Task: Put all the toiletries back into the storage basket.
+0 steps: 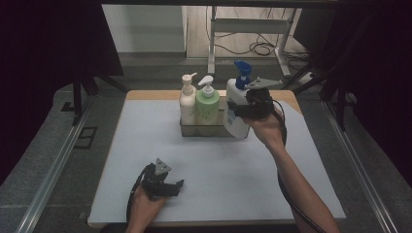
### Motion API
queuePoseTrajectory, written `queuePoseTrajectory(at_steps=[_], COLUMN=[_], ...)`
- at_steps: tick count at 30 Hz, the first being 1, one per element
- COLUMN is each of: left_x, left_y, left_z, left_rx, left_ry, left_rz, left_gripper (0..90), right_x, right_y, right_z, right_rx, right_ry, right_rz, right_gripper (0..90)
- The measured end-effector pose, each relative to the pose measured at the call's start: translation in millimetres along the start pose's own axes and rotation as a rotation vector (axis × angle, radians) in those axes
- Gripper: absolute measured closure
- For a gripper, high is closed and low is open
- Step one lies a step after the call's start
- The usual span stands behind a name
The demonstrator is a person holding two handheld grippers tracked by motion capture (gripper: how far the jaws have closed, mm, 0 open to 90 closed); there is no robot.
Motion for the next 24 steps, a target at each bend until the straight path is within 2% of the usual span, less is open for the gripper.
queuePoseTrajectory(at_steps=[10,24], left_x=[0.0,0.0], left_y=[0.0,0.0], left_z=[0.0,0.0], left_rx=[0.000,0.000], left_ry=[0.000,0.000], left_rz=[0.000,0.000], left_gripper=[12.3,12.3], right_x=[-10.1,-25.3], right_y=[10.6,16.7], right_z=[-9.6,-30.3], right_rx=[0.024,0.060], right_ry=[0.009,0.016], right_rz=[-0.025,-0.049], right_gripper=[38.6,38.6])
Point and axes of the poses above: each handheld gripper's, and its own axes: z roughly backward along the jaws, x roughly out of its underside, y roughly to its right, the point moved 1 cm from there along -z, roughly forward along the jaws, and after that the axes turned 11 degrees about -y, right-handed, at the moved point
